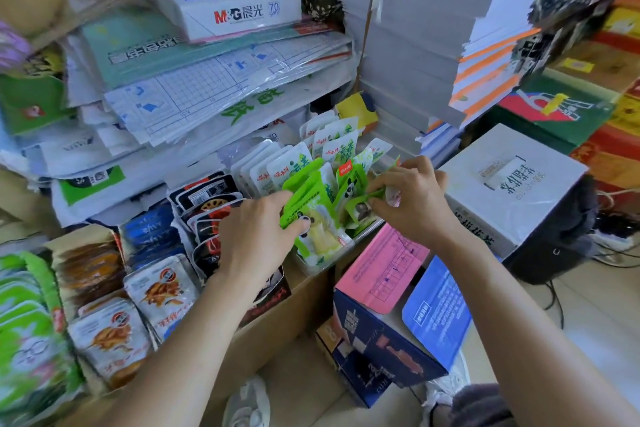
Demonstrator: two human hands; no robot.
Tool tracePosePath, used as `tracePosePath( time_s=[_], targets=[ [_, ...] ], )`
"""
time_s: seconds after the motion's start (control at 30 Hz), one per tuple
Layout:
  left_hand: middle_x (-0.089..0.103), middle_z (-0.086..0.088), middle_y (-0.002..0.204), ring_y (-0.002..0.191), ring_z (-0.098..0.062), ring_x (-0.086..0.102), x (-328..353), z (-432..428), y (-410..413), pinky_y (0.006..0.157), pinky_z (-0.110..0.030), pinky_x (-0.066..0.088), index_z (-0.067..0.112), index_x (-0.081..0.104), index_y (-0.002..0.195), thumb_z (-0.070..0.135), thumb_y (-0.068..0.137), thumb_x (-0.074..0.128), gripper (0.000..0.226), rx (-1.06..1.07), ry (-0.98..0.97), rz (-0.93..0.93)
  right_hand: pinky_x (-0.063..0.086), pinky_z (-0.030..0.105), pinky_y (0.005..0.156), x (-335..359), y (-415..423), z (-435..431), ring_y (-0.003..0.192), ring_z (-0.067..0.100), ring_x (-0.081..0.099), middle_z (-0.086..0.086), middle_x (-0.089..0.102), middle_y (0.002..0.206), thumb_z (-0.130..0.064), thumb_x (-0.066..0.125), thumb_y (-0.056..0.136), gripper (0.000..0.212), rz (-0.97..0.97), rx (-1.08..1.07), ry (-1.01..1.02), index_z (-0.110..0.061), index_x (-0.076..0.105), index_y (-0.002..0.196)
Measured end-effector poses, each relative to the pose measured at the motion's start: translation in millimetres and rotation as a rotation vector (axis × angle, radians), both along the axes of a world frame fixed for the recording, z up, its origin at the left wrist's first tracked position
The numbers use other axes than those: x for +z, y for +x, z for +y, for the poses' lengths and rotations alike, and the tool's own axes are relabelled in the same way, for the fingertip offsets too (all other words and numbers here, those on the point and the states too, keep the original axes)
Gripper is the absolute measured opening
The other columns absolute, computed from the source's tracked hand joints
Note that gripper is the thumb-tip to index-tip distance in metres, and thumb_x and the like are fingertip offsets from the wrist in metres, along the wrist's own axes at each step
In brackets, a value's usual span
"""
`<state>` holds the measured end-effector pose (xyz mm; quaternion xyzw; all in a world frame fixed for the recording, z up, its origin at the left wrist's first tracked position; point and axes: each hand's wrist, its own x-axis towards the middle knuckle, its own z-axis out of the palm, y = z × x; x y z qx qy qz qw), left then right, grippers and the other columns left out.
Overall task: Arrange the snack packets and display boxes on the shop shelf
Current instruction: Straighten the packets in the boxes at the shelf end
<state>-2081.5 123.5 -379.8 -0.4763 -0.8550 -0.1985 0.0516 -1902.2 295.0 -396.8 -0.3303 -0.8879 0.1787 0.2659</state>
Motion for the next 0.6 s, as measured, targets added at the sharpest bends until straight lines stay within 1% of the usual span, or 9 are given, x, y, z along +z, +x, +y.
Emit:
tracePosePath(
  time_s=[0.07, 0.1, 0.17, 0.27, 0.3, 0.37, 0.4, 0.47, 0.6],
  targets=[
    [0.07, -0.005, 0.071, 0.075, -0.032, 0.068, -1.9, -0.4, 2.9, 0.055, -0.034, 0.048, 0.019, 0.073, 0.104, 0.056, 0.08, 0.077, 0.045, 0.025, 0.044, 0.039, 0.022, 0.041, 0.088, 1.8, 0.2, 1.9, 0.109, 0.018, 0.037, -0.033, 0.055, 0.077, -0.044, 0.073, 0.08, 0.014, -0.007, 0.008, 0.003, -0.03, 0.073, 0.082],
    [0.07, -0.003, 0.073, 0.076, -0.03, 0.068, -3.0, 0.3, 3.8, 0.055, -0.032, 0.046, 0.019, 0.073, 0.101, 0.056, 0.078, 0.079, 0.043, 0.038, 0.065, 0.07, 0.023, 0.042, 0.088, 2.7, -0.1, 2.5, 0.107, 0.016, 0.036, -0.033, 0.055, 0.077, -0.054, 0.07, 0.078, 0.024, -0.014, 0.009, 0.006, -0.031, 0.073, 0.081],
    [0.071, 0.0, 0.096, 0.092, -0.026, 0.067, -3.8, 2.6, 3.4, 0.058, -0.03, 0.044, 0.022, 0.072, 0.108, 0.052, 0.072, 0.085, 0.048, 0.066, 0.12, 0.129, 0.023, 0.042, 0.087, 4.4, -1.6, 3.2, 0.106, 0.014, 0.034, -0.031, 0.054, 0.074, -0.067, 0.063, 0.072, 0.039, -0.023, 0.0, -0.011, -0.03, 0.073, 0.081],
    [0.058, -0.005, 0.113, 0.101, -0.026, 0.055, -8.5, 6.4, 3.1, 0.069, -0.035, 0.046, 0.023, 0.059, 0.127, 0.038, 0.064, 0.092, 0.072, 0.034, 0.134, 0.271, 0.025, 0.044, 0.09, 2.3, -7.3, 4.1, 0.108, 0.018, 0.035, -0.026, 0.057, 0.079, -0.069, 0.063, 0.072, 0.047, -0.072, -0.044, -0.032, -0.035, 0.072, 0.103],
    [0.055, -0.007, 0.119, 0.103, -0.027, 0.051, -10.3, 8.7, 4.0, 0.078, -0.037, 0.046, 0.023, 0.055, 0.134, 0.031, 0.065, 0.091, 0.078, -0.029, 0.138, 0.327, 0.025, 0.045, 0.09, -0.2, -9.9, 4.5, 0.111, 0.021, 0.035, -0.024, 0.06, 0.086, -0.066, 0.065, 0.074, 0.05, -0.111, -0.06, -0.018, -0.037, 0.068, 0.114],
    [0.055, -0.007, 0.131, 0.112, -0.029, 0.047, -16.0, 13.9, 4.5, 0.089, -0.043, 0.044, 0.023, 0.057, 0.137, 0.012, 0.067, 0.088, 0.077, -0.188, 0.149, 0.375, 0.022, 0.042, 0.088, -5.2, -14.5, 6.5, 0.117, 0.025, 0.033, -0.018, 0.062, 0.11, -0.057, 0.07, 0.079, 0.057, -0.174, -0.084, 0.01, -0.036, 0.06, 0.131],
    [0.057, -0.004, 0.134, 0.116, -0.029, 0.046, -18.1, 15.4, 3.7, 0.092, -0.046, 0.043, 0.023, 0.061, 0.134, 0.006, 0.068, 0.085, 0.073, -0.242, 0.154, 0.364, 0.021, 0.042, 0.087, -6.8, -16.7, 8.4, 0.12, 0.026, 0.031, -0.016, 0.061, 0.12, -0.055, 0.071, 0.079, 0.061, -0.187, -0.092, 0.01, -0.036, 0.056, 0.136],
    [0.06, 0.0, 0.135, 0.119, -0.026, 0.046, -21.3, 16.7, -0.8, 0.097, -0.047, 0.044, 0.022, 0.065, 0.131, 0.01, 0.071, 0.085, 0.064, -0.257, 0.157, 0.293, 0.023, 0.044, 0.089, -5.8, -21.4, 11.8, 0.122, 0.025, 0.03, -0.016, 0.058, 0.127, -0.055, 0.071, 0.079, 0.066, -0.194, -0.097, -0.015, -0.037, 0.051, 0.14],
    [0.062, 0.006, 0.132, 0.116, -0.021, 0.046, -19.5, 15.9, -10.4, 0.101, -0.04, 0.044, 0.022, 0.064, 0.133, 0.029, 0.072, 0.088, 0.067, -0.238, 0.133, 0.136, 0.023, 0.044, 0.087, -2.0, -34.6, 12.4, 0.119, 0.025, 0.032, -0.017, 0.063, 0.115, -0.061, 0.07, 0.078, 0.062, -0.245, -0.081, 0.003, -0.04, 0.056, 0.134]
  ],
)
